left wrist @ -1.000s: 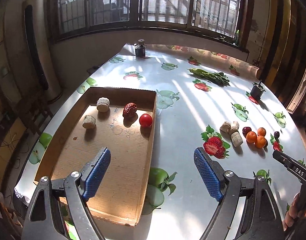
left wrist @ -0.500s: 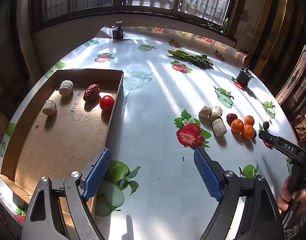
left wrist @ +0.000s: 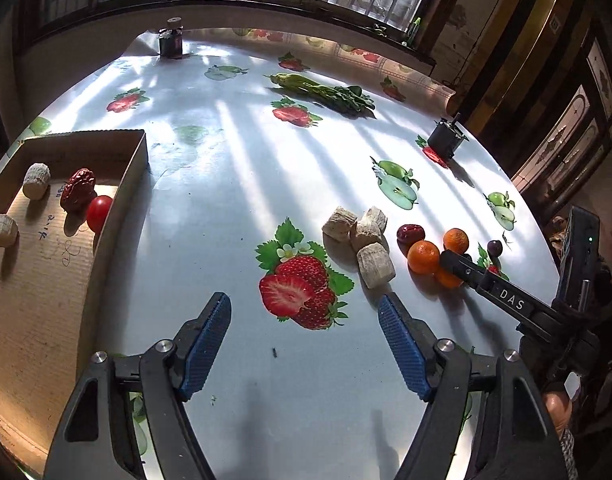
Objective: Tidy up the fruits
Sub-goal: 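Move both open grippers back to the remaining pastries and fruit, then grasp a white pastry with the left gripper while the right gripper grasps a mandarin orange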
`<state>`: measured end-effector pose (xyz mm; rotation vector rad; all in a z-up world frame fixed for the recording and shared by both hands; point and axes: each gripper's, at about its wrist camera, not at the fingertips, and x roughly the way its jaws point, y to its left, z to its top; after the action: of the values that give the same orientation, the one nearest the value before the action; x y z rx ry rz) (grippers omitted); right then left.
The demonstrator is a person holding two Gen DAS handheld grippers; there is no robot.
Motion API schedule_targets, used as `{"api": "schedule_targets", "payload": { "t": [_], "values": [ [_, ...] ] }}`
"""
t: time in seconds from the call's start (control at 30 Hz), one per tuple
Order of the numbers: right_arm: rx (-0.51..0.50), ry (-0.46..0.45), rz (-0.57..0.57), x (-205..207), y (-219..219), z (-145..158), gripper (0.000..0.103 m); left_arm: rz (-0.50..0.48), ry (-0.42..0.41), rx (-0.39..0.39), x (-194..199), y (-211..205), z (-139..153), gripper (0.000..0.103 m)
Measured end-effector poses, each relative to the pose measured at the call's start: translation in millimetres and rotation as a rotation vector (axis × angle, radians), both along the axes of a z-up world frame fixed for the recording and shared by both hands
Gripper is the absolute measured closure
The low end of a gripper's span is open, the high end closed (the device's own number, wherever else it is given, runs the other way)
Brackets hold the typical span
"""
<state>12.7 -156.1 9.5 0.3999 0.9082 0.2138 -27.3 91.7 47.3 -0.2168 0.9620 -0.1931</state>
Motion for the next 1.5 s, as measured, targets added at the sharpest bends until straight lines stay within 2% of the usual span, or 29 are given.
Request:
{"api": "schedule_targets", "payload": {
  "t": [0.07, 0.3, 0.37, 0.5, 0.57, 0.8, 0.93, 1.17, 1.37, 1.5],
  "values": [
    [0.015, -0.002, 0.004, -3.4, -0.5, -0.3, 0.069, -0.02, 0.016, -0.009, 9.4, -11.1, -5.2, 0.032],
    [0.056, -0.004, 0.008, -10.8, -5.6, -1.5, 0.069, -0.062, 0.045, -0.022, 45.6, -42.6, -25.1, 0.035],
    [0.061, -0.002, 0.012, -11.0, -5.7, -1.5, 0.069, -0.073, 0.051, -0.021, 55.3, -48.9, -30.7, 0.049],
    [0.072, 0.004, 0.018, -10.4, -5.2, -2.5, 0.068, -0.089, 0.043, -0.028, 61.4, -55.8, -36.5, 0.062],
    [0.069, 0.013, 0.027, -9.3, -3.2, -4.0, 0.067, -0.113, 0.031, -0.028, 59.4, -58.6, -38.0, 0.075],
    [0.034, -0.001, 0.028, -9.8, 0.4, -3.0, 0.068, -0.121, 0.014, 0.002, 48.3, -56.7, -34.7, 0.075],
    [-0.001, -0.017, 0.014, -11.6, 0.9, -0.5, 0.069, -0.103, -0.014, -0.003, 34.0, -45.2, -25.0, 0.075],
    [-0.001, -0.032, -0.023, -13.1, -6.0, 0.3, 0.069, -0.041, -0.102, -0.019, -7.1, -5.7, 3.9, 0.075],
    [-0.053, -0.033, -0.028, -20.5, -0.9, 8.3, 0.069, 0.059, -0.131, -0.015, -39.0, 61.2, 22.1, 0.074],
    [-0.001, -0.029, 0.048, -34.8, 17.8, 37.1, 0.068, 0.137, -0.139, 0.001, -48.4, 115.6, 31.9, 0.074]
  ]
}}
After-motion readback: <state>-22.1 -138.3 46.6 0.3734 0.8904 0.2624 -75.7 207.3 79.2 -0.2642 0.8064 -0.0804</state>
